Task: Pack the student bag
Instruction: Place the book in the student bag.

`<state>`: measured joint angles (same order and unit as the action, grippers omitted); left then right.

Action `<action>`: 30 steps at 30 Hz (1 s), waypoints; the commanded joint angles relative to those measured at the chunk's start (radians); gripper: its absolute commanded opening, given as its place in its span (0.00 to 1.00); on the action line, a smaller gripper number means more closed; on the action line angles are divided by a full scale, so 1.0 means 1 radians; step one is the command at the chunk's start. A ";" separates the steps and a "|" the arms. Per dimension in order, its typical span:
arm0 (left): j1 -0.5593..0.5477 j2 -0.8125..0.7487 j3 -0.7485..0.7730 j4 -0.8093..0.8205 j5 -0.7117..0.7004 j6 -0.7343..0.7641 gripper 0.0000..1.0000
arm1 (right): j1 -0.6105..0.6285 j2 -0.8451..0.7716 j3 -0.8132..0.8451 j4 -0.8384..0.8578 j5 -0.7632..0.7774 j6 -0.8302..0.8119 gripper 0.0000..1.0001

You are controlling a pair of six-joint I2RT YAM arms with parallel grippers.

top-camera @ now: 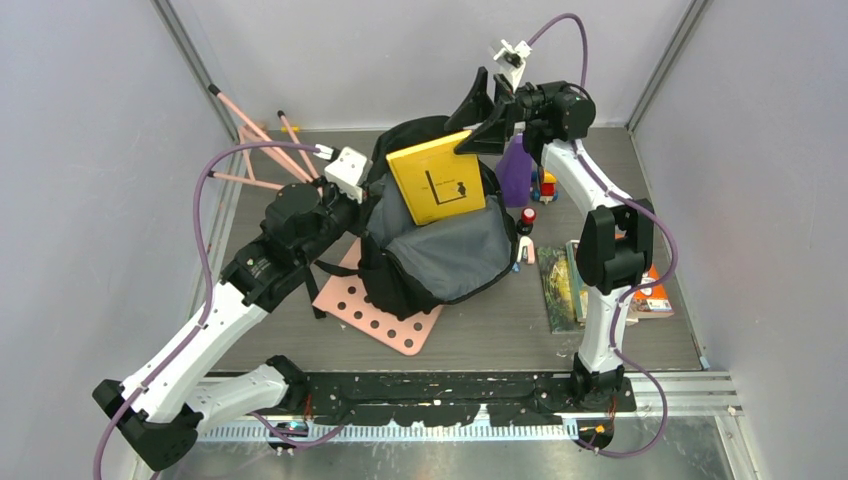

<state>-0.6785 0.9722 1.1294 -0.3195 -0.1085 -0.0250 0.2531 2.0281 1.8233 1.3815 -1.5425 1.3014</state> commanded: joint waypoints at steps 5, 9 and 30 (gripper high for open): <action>-0.001 -0.018 0.033 0.010 0.023 -0.001 0.00 | -0.008 0.006 0.089 0.063 0.023 0.074 0.84; -0.001 -0.020 0.033 0.010 0.021 -0.002 0.00 | -0.018 -0.019 0.052 0.062 0.021 0.065 0.81; 0.008 -0.012 0.055 -0.001 0.062 -0.001 0.00 | 0.042 -0.085 0.046 0.063 0.021 0.052 0.01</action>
<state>-0.6781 0.9707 1.1358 -0.3256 -0.0887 -0.0231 0.2535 2.0159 1.8137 1.4120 -1.5238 1.3731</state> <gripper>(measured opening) 0.063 0.182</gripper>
